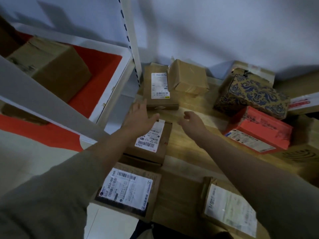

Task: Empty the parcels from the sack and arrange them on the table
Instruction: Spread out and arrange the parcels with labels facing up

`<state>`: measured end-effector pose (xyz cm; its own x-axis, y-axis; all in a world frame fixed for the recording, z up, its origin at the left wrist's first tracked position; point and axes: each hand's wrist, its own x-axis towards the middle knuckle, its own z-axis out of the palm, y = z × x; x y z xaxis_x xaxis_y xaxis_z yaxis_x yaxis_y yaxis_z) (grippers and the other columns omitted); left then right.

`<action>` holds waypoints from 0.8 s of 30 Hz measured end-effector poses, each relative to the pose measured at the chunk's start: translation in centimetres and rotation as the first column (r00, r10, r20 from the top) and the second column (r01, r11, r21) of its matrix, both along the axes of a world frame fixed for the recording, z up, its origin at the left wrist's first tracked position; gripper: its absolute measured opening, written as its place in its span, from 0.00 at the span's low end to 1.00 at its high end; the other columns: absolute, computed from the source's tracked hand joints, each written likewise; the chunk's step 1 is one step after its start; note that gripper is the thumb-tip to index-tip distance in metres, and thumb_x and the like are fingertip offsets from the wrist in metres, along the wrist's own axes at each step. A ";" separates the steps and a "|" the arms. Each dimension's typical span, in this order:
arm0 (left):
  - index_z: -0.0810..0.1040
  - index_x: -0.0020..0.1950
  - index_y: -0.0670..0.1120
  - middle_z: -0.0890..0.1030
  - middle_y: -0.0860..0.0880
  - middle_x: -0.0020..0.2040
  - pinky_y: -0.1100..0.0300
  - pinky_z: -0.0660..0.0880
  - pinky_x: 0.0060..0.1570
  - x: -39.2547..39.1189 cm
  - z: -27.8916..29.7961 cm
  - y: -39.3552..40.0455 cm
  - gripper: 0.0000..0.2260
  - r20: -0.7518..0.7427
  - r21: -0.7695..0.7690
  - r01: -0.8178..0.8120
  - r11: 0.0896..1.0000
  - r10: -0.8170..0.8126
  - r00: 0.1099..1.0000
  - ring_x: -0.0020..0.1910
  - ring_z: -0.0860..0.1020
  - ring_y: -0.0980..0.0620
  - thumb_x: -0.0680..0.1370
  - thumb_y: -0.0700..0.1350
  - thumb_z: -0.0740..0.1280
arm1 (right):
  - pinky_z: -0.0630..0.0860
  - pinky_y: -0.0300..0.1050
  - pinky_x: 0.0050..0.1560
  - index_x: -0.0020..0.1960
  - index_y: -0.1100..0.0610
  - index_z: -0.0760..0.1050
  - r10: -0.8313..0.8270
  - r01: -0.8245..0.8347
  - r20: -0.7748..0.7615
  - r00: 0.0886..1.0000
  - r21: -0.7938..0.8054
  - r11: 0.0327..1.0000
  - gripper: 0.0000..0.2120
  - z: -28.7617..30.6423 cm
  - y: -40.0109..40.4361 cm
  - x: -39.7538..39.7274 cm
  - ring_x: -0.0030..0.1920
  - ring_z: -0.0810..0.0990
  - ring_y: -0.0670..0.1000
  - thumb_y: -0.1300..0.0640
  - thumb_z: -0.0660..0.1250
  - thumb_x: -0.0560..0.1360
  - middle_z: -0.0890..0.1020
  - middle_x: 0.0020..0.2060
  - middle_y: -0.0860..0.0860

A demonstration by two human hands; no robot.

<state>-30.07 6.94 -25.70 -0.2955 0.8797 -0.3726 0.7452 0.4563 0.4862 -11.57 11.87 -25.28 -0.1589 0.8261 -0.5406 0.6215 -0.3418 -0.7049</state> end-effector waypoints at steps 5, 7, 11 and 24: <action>0.56 0.80 0.49 0.58 0.45 0.79 0.44 0.63 0.73 -0.7 -1.5 4.0 0.34 0.261 -0.016 -0.102 0.995 0.103 0.960 0.76 0.61 0.43 0.78 0.60 0.63 | 0.70 0.49 0.55 0.74 0.58 0.60 -0.088 0.082 -0.134 0.987 -0.054 0.995 0.26 -0.6 3.9 -2.8 0.58 0.70 0.52 0.58 0.63 0.79 0.70 0.64 0.52; 0.61 0.78 0.49 0.61 0.45 0.77 0.43 0.65 0.71 -1.1 -2.1 4.7 0.32 0.273 -0.027 -0.131 0.991 0.133 0.953 0.74 0.65 0.42 0.77 0.59 0.64 | 0.72 0.48 0.51 0.70 0.58 0.64 -0.096 0.077 -0.185 0.978 -0.109 0.991 0.22 -1.0 4.1 -3.8 0.54 0.73 0.53 0.61 0.63 0.78 0.74 0.61 0.52; 0.65 0.75 0.48 0.61 0.42 0.75 0.42 0.61 0.73 -2.1 -3.0 4.2 0.28 0.003 -0.073 -0.170 0.983 0.171 0.985 0.74 0.62 0.39 0.78 0.58 0.64 | 0.77 0.48 0.50 0.65 0.57 0.72 0.046 -0.046 -0.004 0.999 0.039 0.998 0.16 -1.8 2.5 -4.4 0.55 0.77 0.52 0.59 0.63 0.77 0.77 0.54 0.50; 0.57 0.79 0.49 0.63 0.46 0.78 0.41 0.63 0.72 2.0 0.7 10.9 0.43 0.623 -0.024 -0.277 0.960 0.231 0.747 0.75 0.63 0.44 0.72 0.69 0.64 | 0.61 0.64 0.73 0.80 0.52 0.48 -0.410 0.412 -0.038 0.911 0.050 0.910 0.56 -1.1 12.2 -1.8 0.77 0.56 0.61 0.29 0.71 0.63 0.55 0.78 0.55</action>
